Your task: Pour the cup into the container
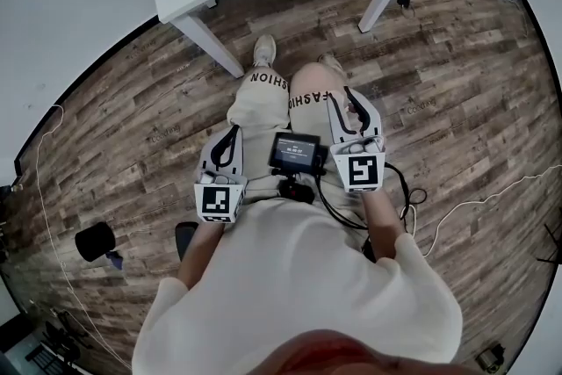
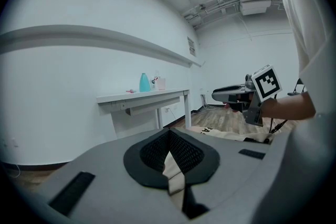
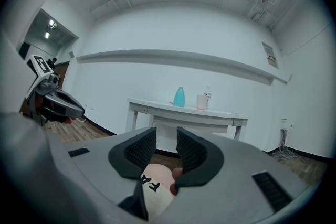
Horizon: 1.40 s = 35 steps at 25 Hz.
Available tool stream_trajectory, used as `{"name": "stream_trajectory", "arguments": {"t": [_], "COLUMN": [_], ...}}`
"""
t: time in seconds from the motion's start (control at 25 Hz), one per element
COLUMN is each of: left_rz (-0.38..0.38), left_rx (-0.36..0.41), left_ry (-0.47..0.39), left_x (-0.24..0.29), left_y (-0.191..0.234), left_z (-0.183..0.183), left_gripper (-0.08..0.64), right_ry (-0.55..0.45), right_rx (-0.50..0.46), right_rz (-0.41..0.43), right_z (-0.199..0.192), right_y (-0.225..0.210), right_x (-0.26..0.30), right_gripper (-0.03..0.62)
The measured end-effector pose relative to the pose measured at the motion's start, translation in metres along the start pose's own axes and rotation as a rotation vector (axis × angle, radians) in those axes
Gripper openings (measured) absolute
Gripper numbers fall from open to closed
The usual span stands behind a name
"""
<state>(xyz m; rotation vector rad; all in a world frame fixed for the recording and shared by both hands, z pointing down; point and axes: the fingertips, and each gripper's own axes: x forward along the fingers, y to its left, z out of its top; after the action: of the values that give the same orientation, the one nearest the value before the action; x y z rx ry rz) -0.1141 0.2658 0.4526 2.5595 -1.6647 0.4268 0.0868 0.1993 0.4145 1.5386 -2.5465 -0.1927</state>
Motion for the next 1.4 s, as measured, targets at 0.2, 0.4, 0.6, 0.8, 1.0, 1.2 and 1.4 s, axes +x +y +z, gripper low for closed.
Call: {"name": "stream_trajectory", "arguments": {"t": [0.2,0.4,0.6,0.8,1.0,1.2,1.4], "left_rz": [0.0,-0.001,-0.009,-0.009,-0.011,-0.006,-0.005], "left_rx": [0.003,0.003,0.003,-0.016,-0.015,-0.017,-0.027], "left_ry": [-0.007,-0.027,-0.036,-0.017,-0.04,-0.071,-0.106], "left_x": [-0.013,-0.019,-0.019,-0.026,-0.019,-0.014,-0.013], "left_y": [-0.005,-0.006,-0.014,-0.019,-0.011,-0.005,-0.004], "left_z": [-0.002,0.009,0.011,-0.002,0.006,0.014,0.023], "left_gripper": [0.012,0.012,0.012,0.012,0.012,0.012,0.012], "right_ry": [-0.009,-0.023,-0.024,-0.023,-0.024,0.013,-0.115], "right_rx": [-0.016,-0.024,-0.029,-0.038,-0.076,-0.09,-0.072], "right_rz": [-0.007,-0.02,-0.02,-0.001,-0.02,-0.052,-0.047], "right_z": [0.002,0.009,0.008,0.004,0.01,0.007,0.048], "right_y": [0.004,0.003,0.0,0.009,0.006,0.01,0.016], "right_x": [-0.01,-0.011,-0.016,-0.013,-0.012,-0.012,-0.018], "right_gripper": [0.126,0.126,0.126,0.126,0.126,0.126,0.127]}}
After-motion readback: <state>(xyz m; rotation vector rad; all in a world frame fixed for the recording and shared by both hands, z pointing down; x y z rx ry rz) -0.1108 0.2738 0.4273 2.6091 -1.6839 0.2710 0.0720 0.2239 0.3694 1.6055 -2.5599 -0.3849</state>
